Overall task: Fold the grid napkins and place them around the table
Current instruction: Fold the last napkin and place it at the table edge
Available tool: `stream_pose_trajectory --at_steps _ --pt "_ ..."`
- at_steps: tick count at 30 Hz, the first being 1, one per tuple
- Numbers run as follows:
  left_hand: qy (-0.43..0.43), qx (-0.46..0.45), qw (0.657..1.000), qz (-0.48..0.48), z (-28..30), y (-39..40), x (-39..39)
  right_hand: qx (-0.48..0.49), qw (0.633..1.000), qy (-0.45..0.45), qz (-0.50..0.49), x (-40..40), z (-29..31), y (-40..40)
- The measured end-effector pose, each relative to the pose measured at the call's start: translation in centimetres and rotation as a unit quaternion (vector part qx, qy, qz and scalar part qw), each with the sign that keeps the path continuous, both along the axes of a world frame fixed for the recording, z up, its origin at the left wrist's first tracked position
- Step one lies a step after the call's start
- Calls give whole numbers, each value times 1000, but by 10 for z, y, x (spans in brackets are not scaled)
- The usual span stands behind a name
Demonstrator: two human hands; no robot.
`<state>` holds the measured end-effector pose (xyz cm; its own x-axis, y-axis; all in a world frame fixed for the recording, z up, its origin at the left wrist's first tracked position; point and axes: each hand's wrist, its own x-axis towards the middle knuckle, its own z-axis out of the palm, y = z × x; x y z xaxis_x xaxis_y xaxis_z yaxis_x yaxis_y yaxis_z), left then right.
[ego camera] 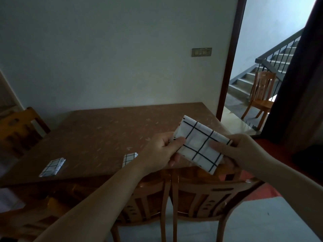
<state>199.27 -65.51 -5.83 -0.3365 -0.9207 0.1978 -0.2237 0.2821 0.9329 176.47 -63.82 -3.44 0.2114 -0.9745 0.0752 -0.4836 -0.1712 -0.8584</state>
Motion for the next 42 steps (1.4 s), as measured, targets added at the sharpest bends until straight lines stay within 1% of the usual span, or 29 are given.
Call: stream_pose_trajectory --at_steps 2,4,6,11,14,17,19,21,22,25,28,29,31,32,34,37,40,42 --pt "12 -6 1000 12 0 2 3 -6 998 -62 -11 5 -2 -2" --pt "26 -7 999 41 -1 3 8 37 991 -126 13 17 -4 -3" --pt "40 -8 997 73 -4 6 15 59 990 -120 51 31 -11 -3" --pt "30 -1 990 139 -13 18 45 50 986 -158 34 65 -21 -12" --pt "16 23 988 150 -13 32 68 52 986 -150 43 85 -22 -19" --pt "32 71 983 166 -12 41 99 67 986 -118 100 105 -18 -21" --pt "46 78 976 196 -7 45 122 76 984 -81 142 118 -13 -19" --pt "27 77 975 206 -2 49 143 70 983 -47 164 132 -10 -18" --pt "20 78 976 203 0 52 151 73 983 -50 161 140 -9 -17" --pt "36 84 976 196 3 65 173 100 977 -146 115 171 -2 -6" --pt "83 77 969 221 4 76 207 153 953 -234 120 215 -1 12" --pt "87 68 966 234 4 79 221 172 947 -233 137 233 -2 19" --pt "77 44 961 264 4 89 252 157 959 -166 166 271 -4 30" --pt "77 31 958 275 4 95 270 140 966 -143 164 292 -5 35" --pt "79 19 953 291 6 106 305 102 977 -131 136 330 -4 44" --pt "71 48 955 284 8 123 359 50 986 -102 127 381 -1 52" --pt "13 103 961 255 0 137 406 23 987 -92 127 428 -1 56" --pt "-14 101 963 248 -8 143 430 0 989 -75 125 460 -5 57"
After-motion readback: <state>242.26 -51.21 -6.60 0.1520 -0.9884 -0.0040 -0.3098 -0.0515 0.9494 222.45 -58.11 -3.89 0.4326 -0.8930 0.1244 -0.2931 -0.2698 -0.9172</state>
